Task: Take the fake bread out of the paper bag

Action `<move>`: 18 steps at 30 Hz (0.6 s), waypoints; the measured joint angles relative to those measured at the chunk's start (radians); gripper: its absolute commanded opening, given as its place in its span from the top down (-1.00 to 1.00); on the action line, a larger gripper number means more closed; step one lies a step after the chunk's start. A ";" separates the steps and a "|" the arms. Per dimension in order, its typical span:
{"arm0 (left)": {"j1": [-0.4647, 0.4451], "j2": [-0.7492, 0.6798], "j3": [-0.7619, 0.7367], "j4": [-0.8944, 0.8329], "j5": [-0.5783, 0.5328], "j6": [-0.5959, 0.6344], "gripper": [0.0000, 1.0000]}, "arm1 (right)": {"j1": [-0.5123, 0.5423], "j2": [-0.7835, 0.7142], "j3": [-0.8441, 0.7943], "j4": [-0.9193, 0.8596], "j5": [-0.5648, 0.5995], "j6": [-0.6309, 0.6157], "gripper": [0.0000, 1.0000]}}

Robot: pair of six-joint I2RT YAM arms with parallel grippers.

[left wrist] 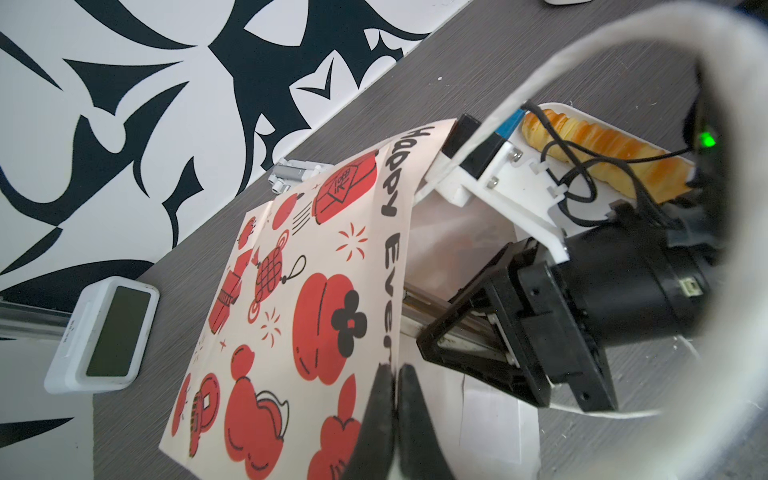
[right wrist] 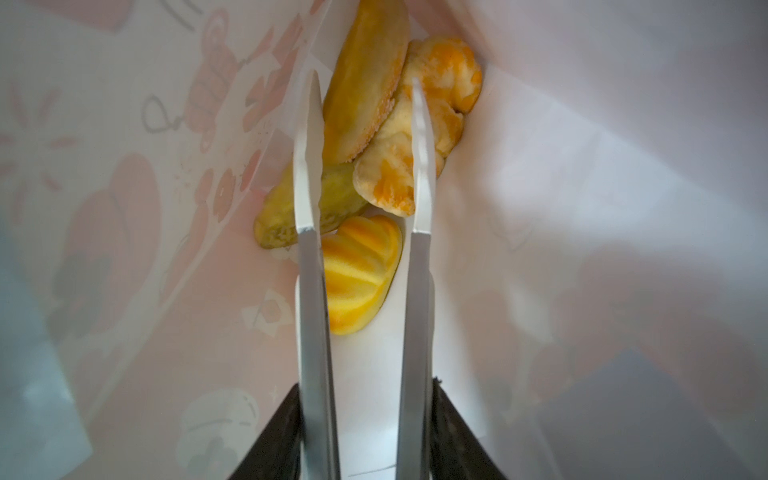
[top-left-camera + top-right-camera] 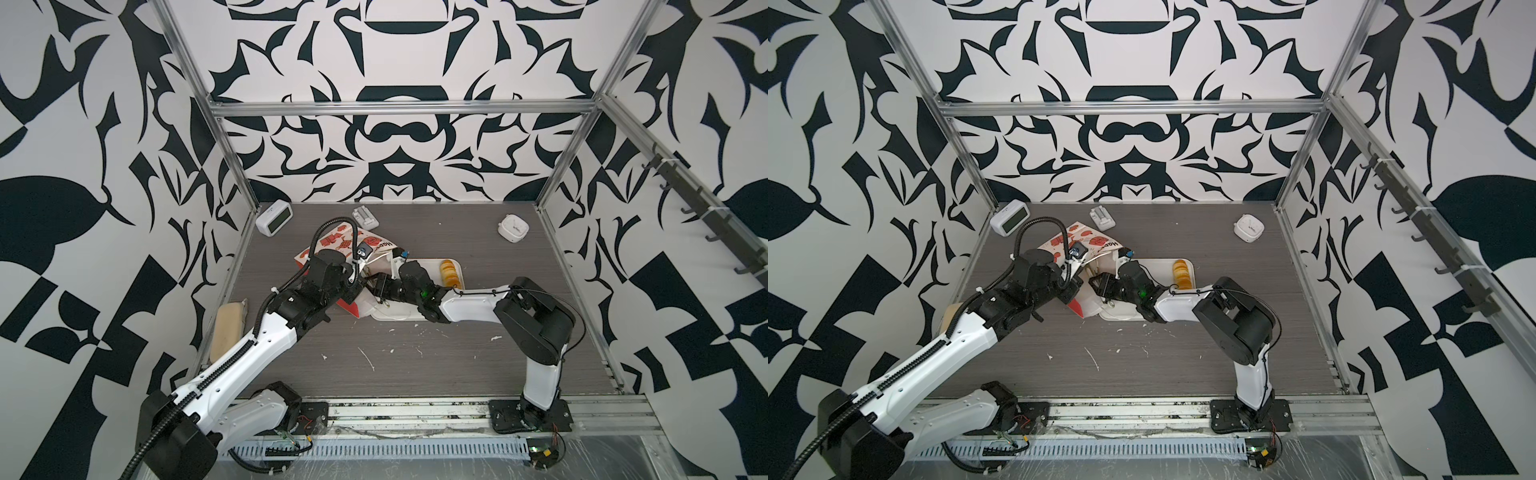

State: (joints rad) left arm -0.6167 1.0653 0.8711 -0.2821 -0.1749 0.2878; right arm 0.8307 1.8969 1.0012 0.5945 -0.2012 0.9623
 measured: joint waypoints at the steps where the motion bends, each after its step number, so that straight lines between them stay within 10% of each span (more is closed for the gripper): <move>1: 0.000 0.000 0.000 0.000 0.000 0.000 1.00 | 0.000 0.000 0.000 0.000 0.000 0.000 0.07; 18: 0.000 0.015 -0.002 0.019 0.031 -0.007 1.00 | -0.025 0.066 0.136 -0.061 -0.016 0.000 0.07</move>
State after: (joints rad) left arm -0.6167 1.0805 0.8692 -0.2630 -0.1440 0.2806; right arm 0.8055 1.9625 1.1374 0.5335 -0.2176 0.9619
